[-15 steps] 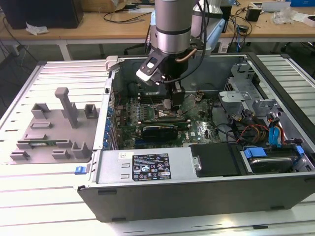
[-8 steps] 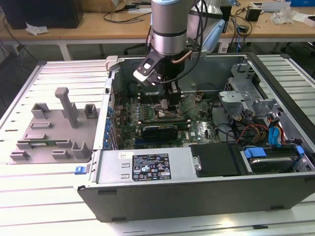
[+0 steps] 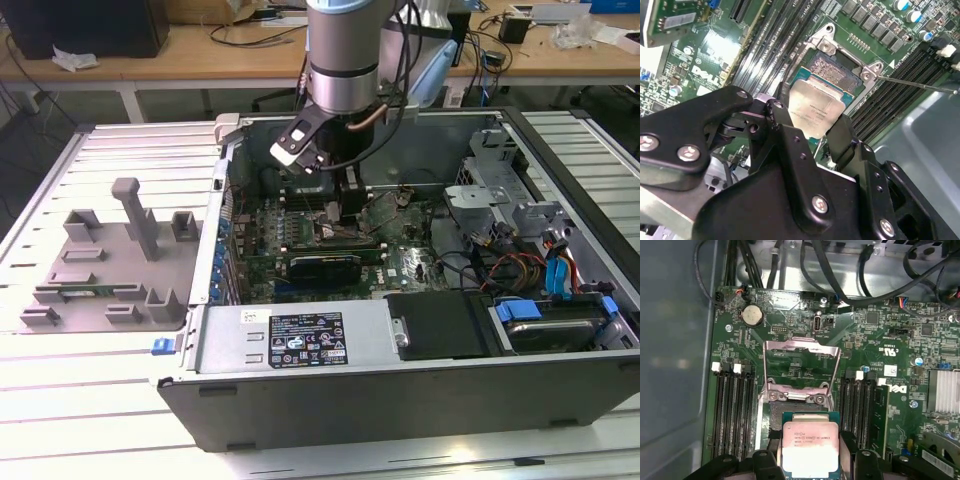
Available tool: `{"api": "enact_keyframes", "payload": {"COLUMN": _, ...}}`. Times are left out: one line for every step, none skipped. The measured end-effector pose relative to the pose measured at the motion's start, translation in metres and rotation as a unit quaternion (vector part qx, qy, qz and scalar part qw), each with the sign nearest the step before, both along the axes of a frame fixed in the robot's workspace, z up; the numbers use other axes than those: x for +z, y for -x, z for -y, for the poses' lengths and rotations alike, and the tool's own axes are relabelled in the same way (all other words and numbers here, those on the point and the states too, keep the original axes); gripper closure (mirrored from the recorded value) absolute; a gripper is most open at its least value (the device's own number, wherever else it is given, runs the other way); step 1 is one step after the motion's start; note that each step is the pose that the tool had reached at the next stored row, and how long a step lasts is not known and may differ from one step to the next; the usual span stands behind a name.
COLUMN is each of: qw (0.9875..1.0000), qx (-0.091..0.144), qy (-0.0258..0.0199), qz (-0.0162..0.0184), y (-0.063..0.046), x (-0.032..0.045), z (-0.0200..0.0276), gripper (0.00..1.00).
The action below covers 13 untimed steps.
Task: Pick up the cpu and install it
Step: 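Place the cpu into insertion slot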
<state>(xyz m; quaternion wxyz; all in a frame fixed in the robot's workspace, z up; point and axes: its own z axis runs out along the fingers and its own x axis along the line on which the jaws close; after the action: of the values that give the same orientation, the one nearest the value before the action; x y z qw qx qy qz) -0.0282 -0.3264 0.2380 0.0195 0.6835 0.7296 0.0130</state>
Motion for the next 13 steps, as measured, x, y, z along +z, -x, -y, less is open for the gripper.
{"api": "enact_keyframes", "payload": {"qw": 1.0, "qx": 0.0, "qy": 0.0, "qz": -0.0001, "y": 0.0, "x": -0.0015, "z": -0.0003, "gripper": 0.46}}
{"api": "enact_keyframes", "payload": {"qw": 1.0, "qx": 0.0, "qy": 0.0, "qz": -0.0004, "y": 0.0, "x": -0.003, "z": -0.0005, "gripper": 0.46}}
{"api": "enact_keyframes", "payload": {"qw": 1.0, "qx": 0.0, "qy": 0.0, "qz": -0.0004, "y": 0.0, "x": -0.0038, "z": -0.0008, "gripper": 0.46}}
{"api": "enact_keyframes", "payload": {"qw": 1.0, "qx": 0.0, "qy": 0.0, "qz": -0.0004, "y": 0.0, "x": -0.0051, "z": -0.0014, "gripper": 0.46}}
{"api": "enact_keyframes", "payload": {"qw": 1.0, "qx": 0.0, "qy": -0.0001, "qz": -0.0004, "y": 0.0, "x": -0.006, "z": -0.0016, "gripper": 0.46}}
{"api": "enact_keyframes", "payload": {"qw": 1.0, "qx": 0.0, "qy": 0.0, "qz": -0.0004, "y": 0.0, "x": -0.007, "z": -0.0018, "gripper": 0.46}}
{"api": "enact_keyframes", "payload": {"qw": 1.0, "qx": 0.0, "qy": 0.0, "qz": -0.0004, "y": 0.0, "x": -0.0082, "z": -0.0019, "gripper": 0.46}}
{"api": "enact_keyframes", "payload": {"qw": 1.0, "qx": 0.0, "qy": 0.0, "qz": -0.0004, "y": 0.0, "x": -0.0096, "z": -0.002, "gripper": 0.46}}
{"api": "enact_keyframes", "payload": {"qw": 1.0, "qx": 0.0, "qy": 0.0, "qz": -0.0004, "y": 0.002, "x": -0.0162, "z": -0.0055, "gripper": 0.46}}
{"api": "enact_keyframes", "payload": {"qw": 1.0, "qx": -0.009, "qy": -0.0001, "qz": -0.0006, "y": 0.004, "x": -0.0262, "z": -0.0068, "gripper": 0.46}}
{"api": "enact_keyframes", "payload": {"qw": 0.9998, "qx": -0.02, "qy": -0.0001, "qz": -0.0007, "y": 0.006, "x": -0.0287, "z": -0.0083, "gripper": 0.46}}
{"api": "enact_keyframes", "payload": {"qw": 0.9996, "qx": -0.027, "qy": -0.0002, "qz": -0.0006, "y": 0.006, "x": -0.0297, "z": -0.0086, "gripper": 0.46}}
{"api": "enact_keyframes", "payload": {"qw": 0.9996, "qx": -0.029, "qy": -0.0003, "qz": -0.0006, "y": 0.006, "x": -0.0308, "z": -0.009, "gripper": 0.46}}
